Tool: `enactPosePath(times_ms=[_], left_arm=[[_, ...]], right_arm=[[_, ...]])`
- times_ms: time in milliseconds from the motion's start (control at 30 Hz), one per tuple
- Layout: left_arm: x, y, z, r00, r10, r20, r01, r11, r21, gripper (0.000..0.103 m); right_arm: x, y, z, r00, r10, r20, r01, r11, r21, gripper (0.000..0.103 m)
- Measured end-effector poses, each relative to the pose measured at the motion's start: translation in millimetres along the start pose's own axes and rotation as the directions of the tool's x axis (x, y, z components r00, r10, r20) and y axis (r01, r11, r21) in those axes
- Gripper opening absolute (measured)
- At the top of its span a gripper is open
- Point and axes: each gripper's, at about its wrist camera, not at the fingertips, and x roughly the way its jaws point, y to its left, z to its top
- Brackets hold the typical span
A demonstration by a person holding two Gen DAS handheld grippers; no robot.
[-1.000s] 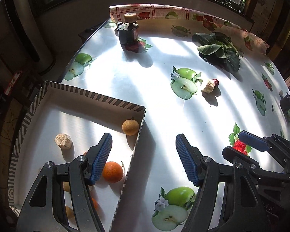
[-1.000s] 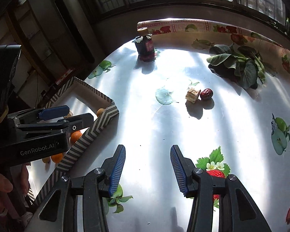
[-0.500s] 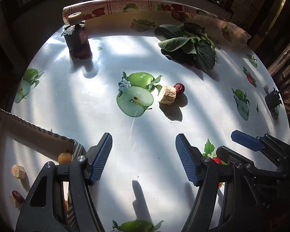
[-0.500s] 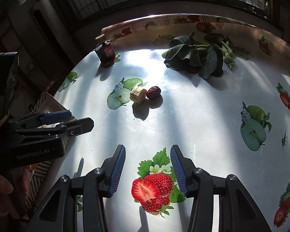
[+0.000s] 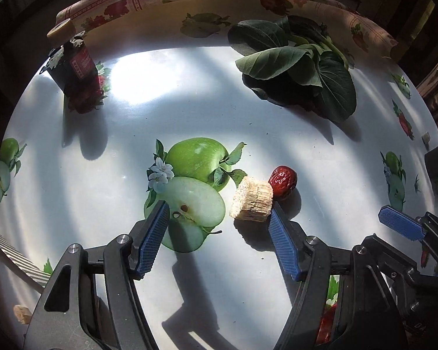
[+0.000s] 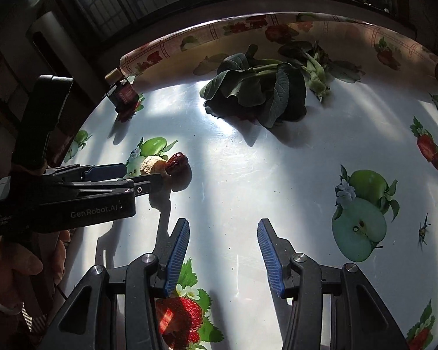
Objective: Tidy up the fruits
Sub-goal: 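Grasp a beige rice cake with the left tool while the right tool grasps a red jujube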
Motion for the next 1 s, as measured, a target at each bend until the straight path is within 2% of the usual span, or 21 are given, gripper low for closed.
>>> enactPosePath(times_ms=[133, 367, 433, 467, 500, 600, 867, 900, 933, 1000], left_arm=[[1.5, 8.6, 5.2, 1.0, -0.013, -0.001, 0.013, 1.0, 0.007, 0.068], [4.0, -2.2, 12.9, 0.998, -0.056, 0.022, 0.055, 0.997, 0.06, 0.068], [3.7, -3.8, 11.1, 0.998, -0.054, 0.022, 0.052, 0.996, 0.079, 0.046], [3.7, -4.5, 9.8, 0.999, -0.051, 0.019, 0.049, 0.995, 0.092, 0.028], [2.3, -4.3, 8.3, 0.999, -0.037, 0.027, 0.034, 0.994, 0.102, 0.02], [-0.8, 1.0, 5.7, 0.999, -0.042, 0.027, 0.039, 0.994, 0.098, 0.019], [-26.6, 17.5, -9.7, 0.998, 0.006, 0.057, -0.008, 0.999, 0.032, 0.019], [-29.4, 19.3, -12.7, 0.998, 0.009, 0.056, -0.011, 1.0, 0.023, 0.019], [-32.1, 21.0, -15.9, 0.998, 0.012, 0.054, -0.013, 1.0, 0.012, 0.019], [-38.0, 24.1, -22.9, 0.998, 0.02, 0.054, -0.02, 1.0, -0.002, 0.019]], right_arm=[[11.4, -1.0, 13.2, 1.0, 0.017, 0.008, -0.017, 1.0, -0.005, 0.047], [29.1, 2.9, 30.3, 1.0, 0.029, 0.004, -0.029, 0.999, -0.014, 0.047], [30.2, 5.1, 32.0, 0.999, 0.033, 0.005, -0.033, 0.999, -0.024, 0.047], [30.7, 6.2, 32.4, 0.999, 0.035, 0.007, -0.034, 0.999, -0.029, 0.047], [30.7, 7.3, 32.4, 0.999, 0.034, 0.012, -0.034, 0.999, -0.033, 0.047], [33.4, 10.0, 34.0, 0.999, 0.045, 0.016, -0.044, 0.998, -0.035, 0.047], [63.1, 39.4, 46.5, 0.997, 0.073, -0.021, -0.075, 0.99, -0.119, 0.046], [66.4, 43.5, 47.6, 0.998, 0.06, -0.012, -0.061, 0.988, -0.142, 0.041], [69.4, 47.5, 48.5, 0.999, 0.046, -0.016, -0.048, 0.985, -0.167, 0.021], [71.7, 54.9, 48.9, 0.999, 0.018, -0.027, -0.023, 0.978, -0.209, 0.019]])
